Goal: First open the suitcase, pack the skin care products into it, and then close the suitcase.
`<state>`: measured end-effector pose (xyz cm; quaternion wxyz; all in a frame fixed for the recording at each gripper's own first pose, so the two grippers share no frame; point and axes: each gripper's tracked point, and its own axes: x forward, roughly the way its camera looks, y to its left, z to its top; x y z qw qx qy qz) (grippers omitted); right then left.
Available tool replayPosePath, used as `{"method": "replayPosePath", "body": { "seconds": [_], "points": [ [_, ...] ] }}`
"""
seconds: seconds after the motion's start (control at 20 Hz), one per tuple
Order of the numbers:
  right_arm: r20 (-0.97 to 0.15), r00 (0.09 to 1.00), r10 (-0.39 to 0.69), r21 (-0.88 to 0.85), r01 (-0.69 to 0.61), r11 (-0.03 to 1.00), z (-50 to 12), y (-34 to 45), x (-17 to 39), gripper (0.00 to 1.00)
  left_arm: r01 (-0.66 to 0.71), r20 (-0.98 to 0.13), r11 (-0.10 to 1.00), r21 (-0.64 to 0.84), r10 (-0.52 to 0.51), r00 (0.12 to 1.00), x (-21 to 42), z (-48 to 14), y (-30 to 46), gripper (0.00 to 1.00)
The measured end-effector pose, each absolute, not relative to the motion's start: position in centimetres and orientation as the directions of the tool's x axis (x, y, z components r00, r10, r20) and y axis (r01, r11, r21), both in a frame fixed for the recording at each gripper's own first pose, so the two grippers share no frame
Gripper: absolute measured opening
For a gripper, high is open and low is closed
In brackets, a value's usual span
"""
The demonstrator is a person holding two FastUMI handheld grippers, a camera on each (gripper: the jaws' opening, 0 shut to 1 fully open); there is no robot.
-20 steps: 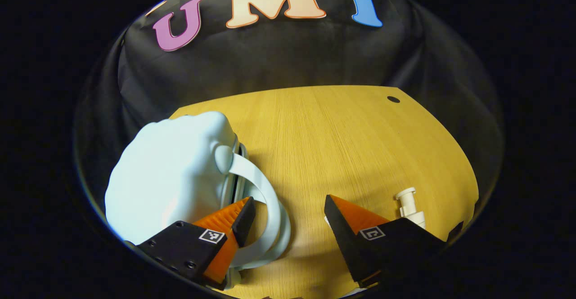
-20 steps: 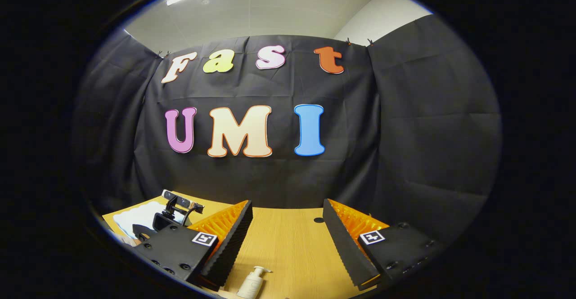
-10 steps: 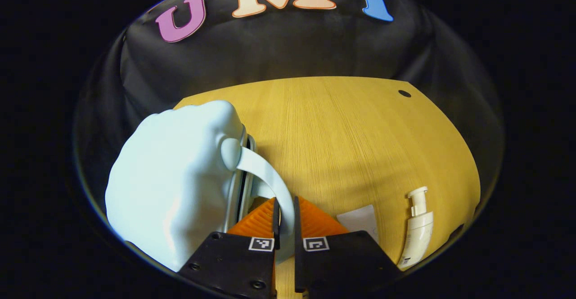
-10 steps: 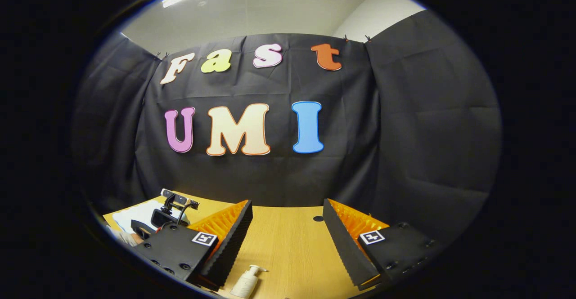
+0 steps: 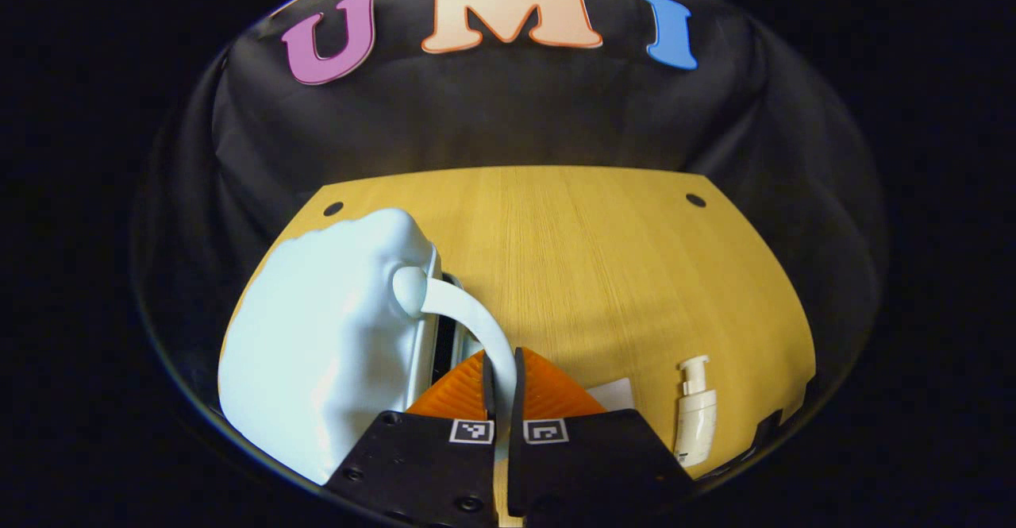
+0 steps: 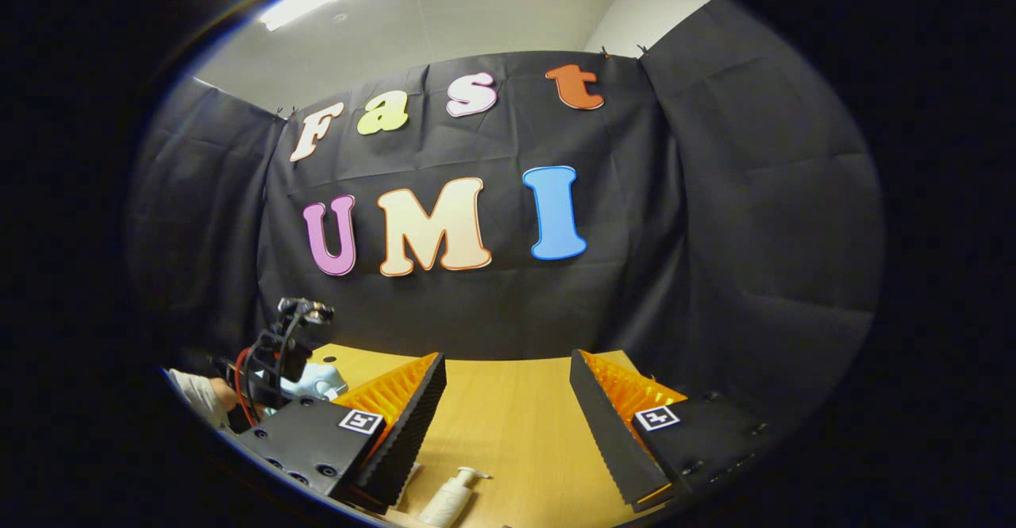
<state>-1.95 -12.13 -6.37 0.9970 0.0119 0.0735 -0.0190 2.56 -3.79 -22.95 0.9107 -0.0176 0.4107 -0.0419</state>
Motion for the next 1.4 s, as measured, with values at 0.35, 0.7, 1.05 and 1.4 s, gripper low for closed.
{"method": "replayPosePath", "body": {
  "seconds": [0.35, 0.7, 1.05, 1.4],
  "points": [
    [-0.109, 0.994, -0.008, 0.03, 0.011, 0.999, -5.8, -5.6, 0.2, 0.99, 0.059, -0.658, 0.993, -0.098, -0.109, 0.745, 3.6, -14.8, 3.4, 0.0],
    [-0.079, 0.997, 0.017, 0.017, -0.016, 1.0, -5.3, 2.0, 1.6, 0.99, 0.044, -0.582, 0.996, -0.078, -0.081, 0.809, 4.7, -11.1, 12.4, 0.0],
    [-0.086, 0.996, 0.004, 0.002, -0.003, 1.0, -6.5, 8.5, 1.9, 0.99, -0.023, -0.55, 1.0, 0.014, 0.027, 0.835, 6.9, -10.7, 24.6, 0.0],
    [-0.115, 0.993, -0.009, -0.046, 0.004, 0.999, -7.8, 12.9, 1.9, 0.98, -0.183, -0.584, 0.977, 0.106, 0.21, 0.784, 7.8, -15.0, 39.8, 0.0]
  ]
}}
